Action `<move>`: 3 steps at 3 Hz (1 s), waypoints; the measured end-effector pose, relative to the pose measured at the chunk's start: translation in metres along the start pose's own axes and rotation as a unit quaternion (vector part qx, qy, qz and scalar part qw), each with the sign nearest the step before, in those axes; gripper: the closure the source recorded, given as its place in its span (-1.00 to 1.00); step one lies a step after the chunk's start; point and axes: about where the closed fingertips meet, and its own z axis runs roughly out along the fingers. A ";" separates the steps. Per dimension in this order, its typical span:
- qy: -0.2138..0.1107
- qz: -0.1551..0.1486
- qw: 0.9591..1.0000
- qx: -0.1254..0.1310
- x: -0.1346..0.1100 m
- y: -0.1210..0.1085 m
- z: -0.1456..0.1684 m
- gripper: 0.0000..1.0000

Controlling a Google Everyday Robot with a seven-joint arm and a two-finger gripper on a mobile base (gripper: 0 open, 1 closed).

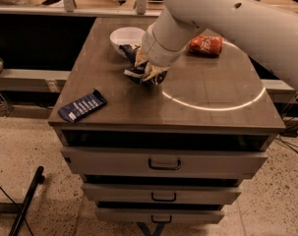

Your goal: Move blue chip bag near white bowl

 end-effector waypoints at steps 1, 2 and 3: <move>-0.001 -0.019 1.000 -0.002 -0.007 0.000 0.006 1.00; 0.005 -0.036 0.999 -0.010 -0.010 -0.002 0.010 0.50; 0.011 -0.043 0.999 -0.016 -0.010 -0.004 0.011 0.03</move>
Offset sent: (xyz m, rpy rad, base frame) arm -0.0014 0.0157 -0.0097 -0.0670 -0.0267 0.0729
